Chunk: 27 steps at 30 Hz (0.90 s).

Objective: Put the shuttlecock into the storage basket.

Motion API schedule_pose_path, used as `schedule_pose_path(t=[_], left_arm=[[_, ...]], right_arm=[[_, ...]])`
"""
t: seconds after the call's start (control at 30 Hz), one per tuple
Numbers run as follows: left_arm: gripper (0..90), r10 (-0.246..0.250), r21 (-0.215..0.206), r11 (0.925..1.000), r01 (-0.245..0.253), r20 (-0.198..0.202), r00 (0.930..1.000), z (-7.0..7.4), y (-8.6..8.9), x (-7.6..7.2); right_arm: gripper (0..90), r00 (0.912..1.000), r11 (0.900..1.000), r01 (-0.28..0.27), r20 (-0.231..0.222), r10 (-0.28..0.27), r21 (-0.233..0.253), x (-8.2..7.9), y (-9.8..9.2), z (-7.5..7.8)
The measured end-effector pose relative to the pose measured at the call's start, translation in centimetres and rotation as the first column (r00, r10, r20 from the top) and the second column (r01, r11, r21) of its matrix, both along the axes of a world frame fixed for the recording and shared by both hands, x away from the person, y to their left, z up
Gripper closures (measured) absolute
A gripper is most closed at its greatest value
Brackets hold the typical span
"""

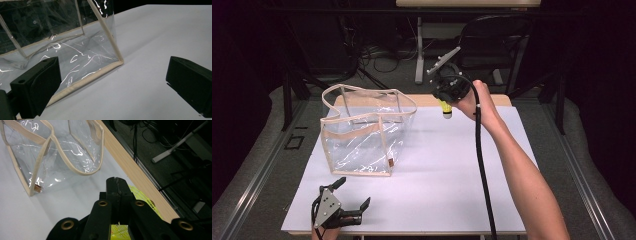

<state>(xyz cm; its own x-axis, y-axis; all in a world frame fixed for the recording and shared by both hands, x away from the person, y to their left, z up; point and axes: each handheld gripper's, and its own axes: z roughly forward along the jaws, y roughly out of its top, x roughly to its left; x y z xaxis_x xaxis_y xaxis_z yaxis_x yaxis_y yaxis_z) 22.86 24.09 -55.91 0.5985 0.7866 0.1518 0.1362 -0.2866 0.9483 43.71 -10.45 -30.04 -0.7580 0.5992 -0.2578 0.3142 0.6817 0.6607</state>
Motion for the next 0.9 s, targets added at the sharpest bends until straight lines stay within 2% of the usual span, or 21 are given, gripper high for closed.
schedule_pose_path(t=[0.9], left_arm=[[0.0,-0.002,-0.004,1.0000,0.002,-0.003,1.0000,0.0,0.1,0.0]], right_arm=[[90.0,0.9997,0.999,-0.022,0.013,0.022,0.042,0.7,2.1,0.8]])
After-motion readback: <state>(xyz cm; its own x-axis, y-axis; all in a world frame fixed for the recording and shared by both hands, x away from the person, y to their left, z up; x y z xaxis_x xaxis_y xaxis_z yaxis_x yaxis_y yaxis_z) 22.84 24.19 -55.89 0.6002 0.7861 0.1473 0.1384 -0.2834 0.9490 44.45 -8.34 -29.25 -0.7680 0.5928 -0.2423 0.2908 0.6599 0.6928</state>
